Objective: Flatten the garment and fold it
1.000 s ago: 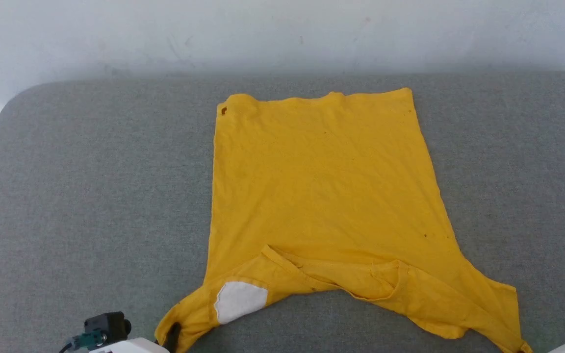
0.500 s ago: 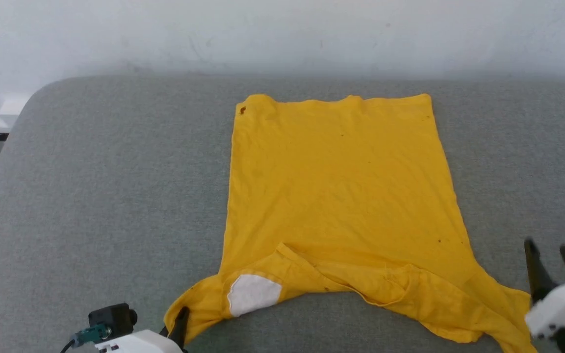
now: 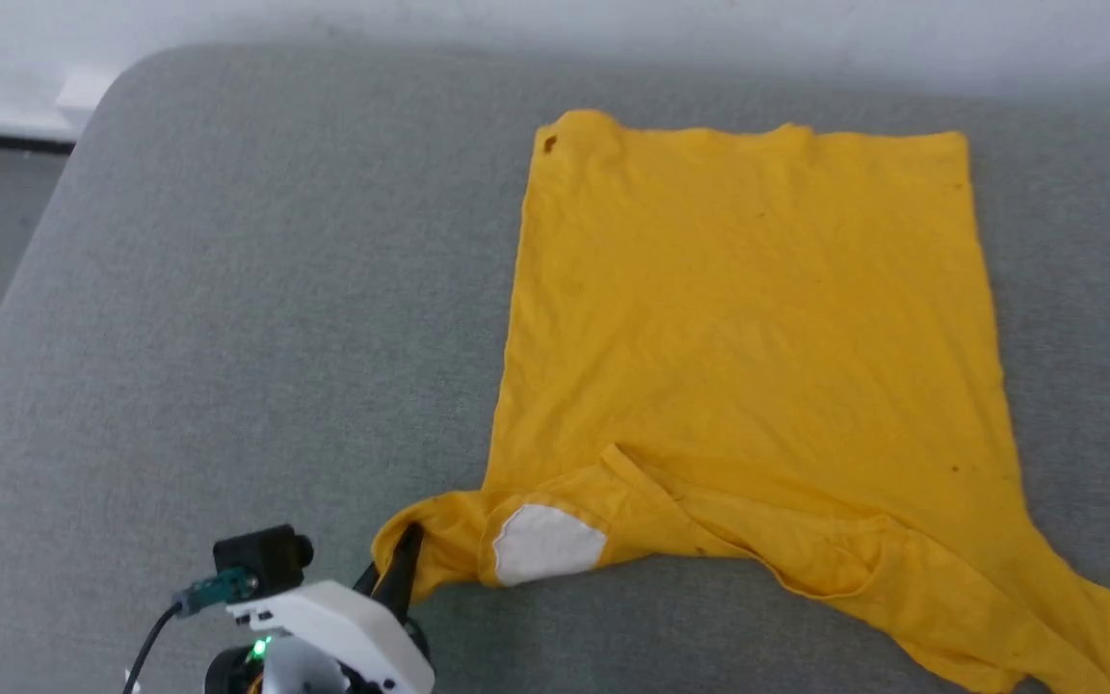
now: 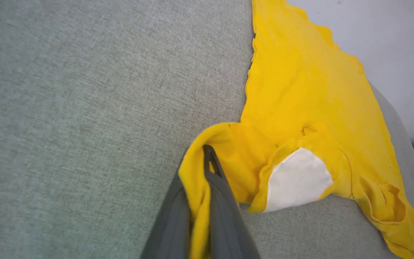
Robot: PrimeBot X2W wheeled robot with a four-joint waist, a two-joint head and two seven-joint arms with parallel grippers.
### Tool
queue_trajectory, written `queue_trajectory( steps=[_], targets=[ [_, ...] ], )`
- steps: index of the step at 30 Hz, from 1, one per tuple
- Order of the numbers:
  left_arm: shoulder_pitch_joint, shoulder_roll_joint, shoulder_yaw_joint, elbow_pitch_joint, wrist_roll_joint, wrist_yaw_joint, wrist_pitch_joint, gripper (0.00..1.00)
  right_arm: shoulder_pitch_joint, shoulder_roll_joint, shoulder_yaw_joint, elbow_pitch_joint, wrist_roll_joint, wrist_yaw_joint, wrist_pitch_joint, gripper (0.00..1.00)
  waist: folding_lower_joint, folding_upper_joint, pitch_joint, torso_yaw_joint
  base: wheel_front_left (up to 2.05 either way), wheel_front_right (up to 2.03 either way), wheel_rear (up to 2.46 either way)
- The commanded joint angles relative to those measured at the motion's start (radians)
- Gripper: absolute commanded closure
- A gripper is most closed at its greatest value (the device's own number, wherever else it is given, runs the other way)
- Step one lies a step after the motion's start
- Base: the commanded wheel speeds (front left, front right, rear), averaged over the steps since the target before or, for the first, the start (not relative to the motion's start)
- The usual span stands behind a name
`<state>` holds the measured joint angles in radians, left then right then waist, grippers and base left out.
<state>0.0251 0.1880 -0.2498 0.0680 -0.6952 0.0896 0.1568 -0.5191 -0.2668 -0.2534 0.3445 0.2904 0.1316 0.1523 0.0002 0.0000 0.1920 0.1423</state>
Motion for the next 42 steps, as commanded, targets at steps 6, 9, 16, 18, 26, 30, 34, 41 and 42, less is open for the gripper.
queue_trajectory(
  steps=[6, 9, 16, 18, 26, 30, 34, 41, 42],
  targets=[
    [-0.058, -0.033, -0.020, -0.015, 0.005, -0.016, -0.025, 1.00, -0.200, -0.070, -0.002, 0.139, -0.027, -0.001, 0.068, 0.00, -0.0002, 0.0000, 0.187, 0.143, 0.00, 0.00, 0.00],
    [-0.077, -0.051, -0.031, -0.013, 0.006, -0.022, -0.041, 1.00, -0.272, -0.114, -0.004, 0.191, -0.039, -0.001, 0.137, 0.00, -0.0002, 0.0000, 0.243, 0.190, 0.00, 0.00, 0.00],
    [-0.101, -0.078, -0.055, -0.008, 0.000, -0.042, -0.071, 1.00, -0.419, -0.183, -0.028, 0.242, -0.072, -0.001, 0.345, 0.00, -0.0002, 0.0000, 0.361, 0.250, 0.00, 0.00, 0.00],
    [-0.110, -0.080, -0.063, -0.003, 0.002, -0.050, -0.076, 1.00, -0.448, -0.199, -0.034, 0.249, -0.092, -0.001, 0.407, 0.00, -0.0002, 0.0000, 0.386, 0.261, 0.00, 0.00, 0.00],
    [-0.135, -0.091, -0.077, -0.005, -0.005, -0.065, -0.093, 1.00, -0.516, -0.204, -0.110, 0.244, -0.161, -0.001, 0.638, 0.00, -0.0002, 0.0000, 0.441, 0.282, 0.00, 0.00, 0.00],
    [-0.138, -0.090, -0.079, -0.008, -0.007, -0.066, -0.094, 1.00, -0.521, -0.195, -0.119, 0.217, -0.195, -0.001, 0.745, 0.00, -0.0002, 0.0000, 0.448, 0.279, 0.00, 0.00, 0.00],
    [-0.137, -0.086, -0.079, -0.004, -0.007, -0.063, -0.093, 1.00, -0.499, -0.195, -0.107, 0.179, -0.218, -0.001, 0.819, 0.86, -0.0002, 0.0000, 0.444, 0.271, 0.00, 0.00, 0.00],
    [-0.134, -0.082, -0.079, 0.012, -0.012, -0.066, -0.100, 1.00, -0.392, -0.188, -0.098, 0.075, -0.219, -0.001, 0.608, 1.00, -0.0002, 0.0000, 0.384, 0.240, 0.00, 0.00, 0.00],
    [-0.132, -0.080, -0.076, 0.014, -0.013, -0.065, -0.102, 1.00, -0.369, -0.179, -0.105, 0.062, -0.218, -0.001, 0.546, 1.00, -0.0002, 0.0000, 0.369, 0.232, 0.00, 0.00, 0.00]
  ],
)
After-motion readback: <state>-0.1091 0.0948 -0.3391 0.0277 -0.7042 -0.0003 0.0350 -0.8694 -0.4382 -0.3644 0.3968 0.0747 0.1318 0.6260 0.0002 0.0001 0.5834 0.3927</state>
